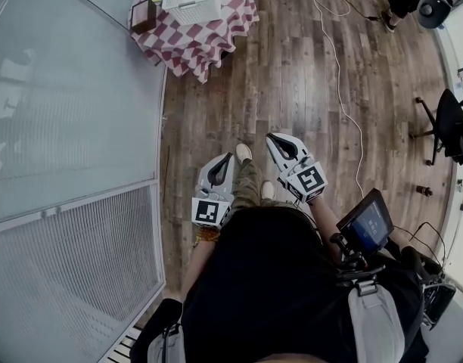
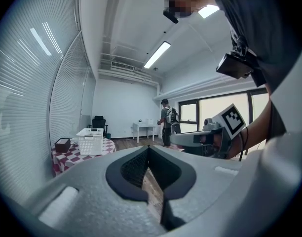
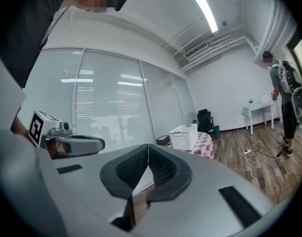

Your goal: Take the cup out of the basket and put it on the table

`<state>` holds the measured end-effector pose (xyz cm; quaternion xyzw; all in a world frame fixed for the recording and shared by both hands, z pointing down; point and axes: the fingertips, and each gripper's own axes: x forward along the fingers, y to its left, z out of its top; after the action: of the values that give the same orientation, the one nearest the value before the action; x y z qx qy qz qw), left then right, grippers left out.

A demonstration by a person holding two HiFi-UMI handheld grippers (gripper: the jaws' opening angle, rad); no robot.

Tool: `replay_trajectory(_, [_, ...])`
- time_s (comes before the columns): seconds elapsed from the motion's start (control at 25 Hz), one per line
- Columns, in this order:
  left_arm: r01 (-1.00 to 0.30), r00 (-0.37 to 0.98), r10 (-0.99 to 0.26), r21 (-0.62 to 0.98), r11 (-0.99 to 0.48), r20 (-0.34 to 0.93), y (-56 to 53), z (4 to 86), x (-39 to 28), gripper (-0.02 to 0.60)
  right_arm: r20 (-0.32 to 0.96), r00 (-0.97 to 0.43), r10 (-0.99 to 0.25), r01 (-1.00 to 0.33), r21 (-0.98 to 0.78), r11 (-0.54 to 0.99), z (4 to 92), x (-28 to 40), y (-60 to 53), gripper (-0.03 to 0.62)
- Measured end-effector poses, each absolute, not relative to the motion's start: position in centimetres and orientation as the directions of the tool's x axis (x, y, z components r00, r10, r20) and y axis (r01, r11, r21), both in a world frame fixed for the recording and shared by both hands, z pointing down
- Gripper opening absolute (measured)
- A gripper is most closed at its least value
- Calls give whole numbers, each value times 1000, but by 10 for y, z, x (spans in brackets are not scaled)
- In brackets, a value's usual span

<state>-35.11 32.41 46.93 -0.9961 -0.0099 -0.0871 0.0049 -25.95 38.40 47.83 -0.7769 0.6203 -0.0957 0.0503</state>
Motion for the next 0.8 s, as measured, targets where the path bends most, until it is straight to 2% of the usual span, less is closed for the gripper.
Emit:
replay_trajectory(0.52, [84,990,84,11,-996,115,220,438,-232,6,65,206,-976,-962,-167,-214,439,-158,268,12])
replay_trajectory(0.8, [104,985,102,-10,-994,139,159,447,-181,6,61,203,-977,-966,-153,-210,432,-104,211,12])
